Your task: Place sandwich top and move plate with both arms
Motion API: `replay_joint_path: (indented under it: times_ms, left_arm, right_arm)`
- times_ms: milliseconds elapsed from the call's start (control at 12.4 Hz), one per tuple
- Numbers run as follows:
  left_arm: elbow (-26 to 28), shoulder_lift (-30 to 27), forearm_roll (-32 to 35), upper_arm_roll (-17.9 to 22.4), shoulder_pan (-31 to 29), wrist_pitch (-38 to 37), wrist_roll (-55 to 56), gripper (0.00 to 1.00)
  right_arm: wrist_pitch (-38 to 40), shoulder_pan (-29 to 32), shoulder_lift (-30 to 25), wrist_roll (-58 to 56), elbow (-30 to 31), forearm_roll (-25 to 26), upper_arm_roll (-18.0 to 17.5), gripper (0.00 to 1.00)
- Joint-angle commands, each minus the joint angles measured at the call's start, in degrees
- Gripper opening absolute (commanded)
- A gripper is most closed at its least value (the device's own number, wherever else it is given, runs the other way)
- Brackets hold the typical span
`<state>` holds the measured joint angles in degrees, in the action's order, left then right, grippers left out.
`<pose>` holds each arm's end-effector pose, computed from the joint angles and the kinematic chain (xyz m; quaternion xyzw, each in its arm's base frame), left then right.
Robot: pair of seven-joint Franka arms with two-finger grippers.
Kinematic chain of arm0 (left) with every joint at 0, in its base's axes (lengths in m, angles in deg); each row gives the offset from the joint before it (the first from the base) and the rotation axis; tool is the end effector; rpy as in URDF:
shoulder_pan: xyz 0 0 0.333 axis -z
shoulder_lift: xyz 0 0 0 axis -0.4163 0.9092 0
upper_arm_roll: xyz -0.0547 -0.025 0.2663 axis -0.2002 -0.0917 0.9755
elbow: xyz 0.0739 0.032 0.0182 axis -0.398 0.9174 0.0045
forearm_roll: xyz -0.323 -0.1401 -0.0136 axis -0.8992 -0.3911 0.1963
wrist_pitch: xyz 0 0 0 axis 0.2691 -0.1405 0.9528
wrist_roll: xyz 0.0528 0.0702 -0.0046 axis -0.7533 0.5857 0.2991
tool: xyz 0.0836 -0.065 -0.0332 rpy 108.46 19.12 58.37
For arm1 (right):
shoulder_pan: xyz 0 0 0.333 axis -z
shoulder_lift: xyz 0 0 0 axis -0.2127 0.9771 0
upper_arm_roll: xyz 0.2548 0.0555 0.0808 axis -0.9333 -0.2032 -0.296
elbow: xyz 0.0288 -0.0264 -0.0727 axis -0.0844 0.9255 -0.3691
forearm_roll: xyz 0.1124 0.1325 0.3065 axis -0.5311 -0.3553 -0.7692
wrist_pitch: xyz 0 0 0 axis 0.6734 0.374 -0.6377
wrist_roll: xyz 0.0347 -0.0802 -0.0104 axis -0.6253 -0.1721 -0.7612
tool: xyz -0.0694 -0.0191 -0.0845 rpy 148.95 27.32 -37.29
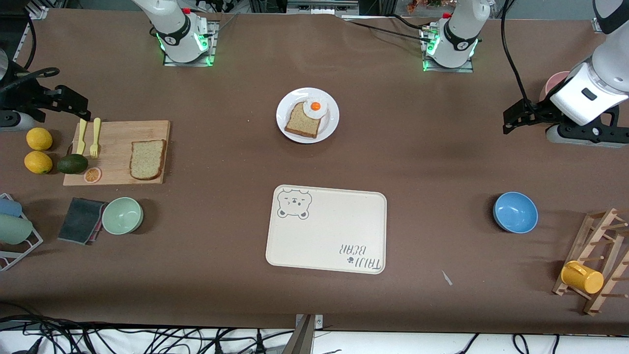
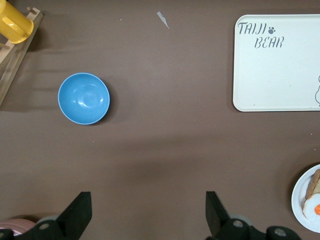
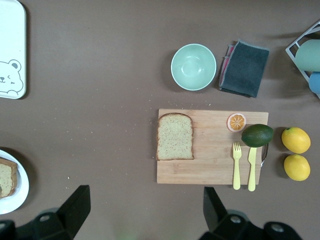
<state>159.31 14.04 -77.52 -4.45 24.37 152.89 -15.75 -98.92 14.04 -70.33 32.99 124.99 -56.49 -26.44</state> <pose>0.5199 -0.0502 0.5454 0.9992 -0.0359 -0.0119 0.0084 0.5187 0.0132 0.5683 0.9991 0.0304 -0.0267 0.0150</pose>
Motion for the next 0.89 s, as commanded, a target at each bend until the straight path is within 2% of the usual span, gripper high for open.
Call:
replay_joint_path:
  times_ms: [0,808]
  left_arm:
    - [-1.15,0.52,-0.75,0.53,0.32,-0.1,-0.42,1.0]
    - [-1.06,0.52,-0.75,0.53,0.23,-0.19,-0.42,1.0]
  right_arm:
    - [0.69,-0.18,0.62,-0.97,-1.66,-0.63,0.46,1.0]
    - [1.22,0.08,0.71,-1.76,-1.66,-0.9,0.46,1.0]
